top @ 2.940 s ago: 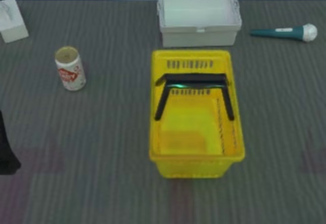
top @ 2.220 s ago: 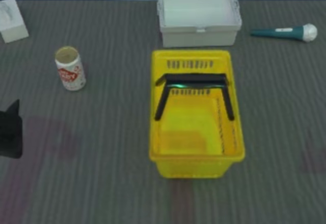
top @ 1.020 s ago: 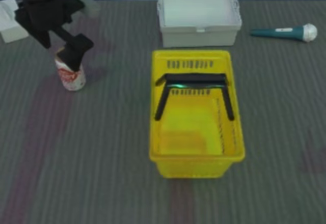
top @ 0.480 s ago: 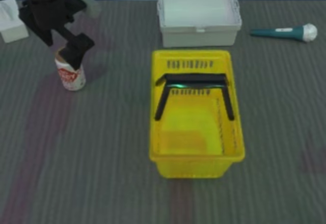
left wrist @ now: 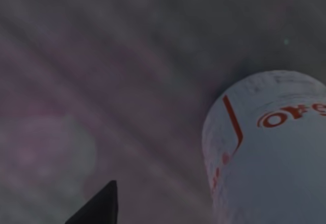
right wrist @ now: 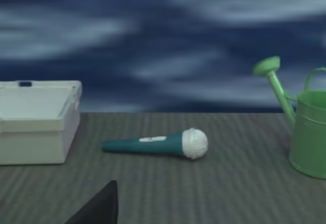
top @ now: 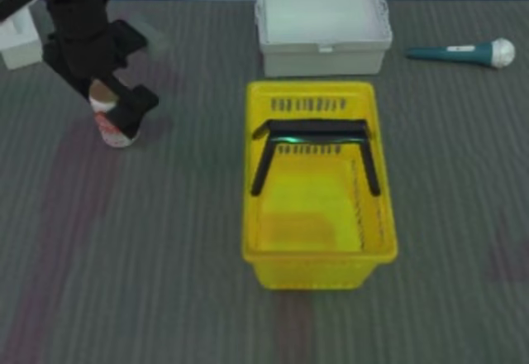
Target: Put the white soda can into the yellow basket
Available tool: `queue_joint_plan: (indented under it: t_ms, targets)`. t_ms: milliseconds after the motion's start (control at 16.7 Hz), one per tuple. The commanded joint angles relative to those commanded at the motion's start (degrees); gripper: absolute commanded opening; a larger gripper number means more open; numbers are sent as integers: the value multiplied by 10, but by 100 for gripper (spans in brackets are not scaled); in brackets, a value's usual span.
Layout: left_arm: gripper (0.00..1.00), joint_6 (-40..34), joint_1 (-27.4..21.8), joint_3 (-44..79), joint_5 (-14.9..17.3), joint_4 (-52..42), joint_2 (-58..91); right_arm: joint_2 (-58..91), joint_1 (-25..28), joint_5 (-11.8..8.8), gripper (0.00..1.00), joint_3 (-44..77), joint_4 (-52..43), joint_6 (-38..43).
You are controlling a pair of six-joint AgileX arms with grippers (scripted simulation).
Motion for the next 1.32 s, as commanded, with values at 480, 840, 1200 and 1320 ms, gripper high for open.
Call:
queue_joint_plan:
  t_ms: [480, 840, 1200, 1320]
  targets:
    - [70, 0, 0, -3, 0, 3, 0, 0, 0, 0, 100, 0, 0, 0]
    - [25, 0, 0, -3, 0, 3, 0, 0, 0, 0, 100, 0, 0, 0]
    - [0, 0, 0, -3, 0, 3, 0, 0, 0, 0, 100, 0, 0, 0]
    - [0, 0, 0, -3, 0, 3, 0, 0, 0, 0, 100, 0, 0, 0]
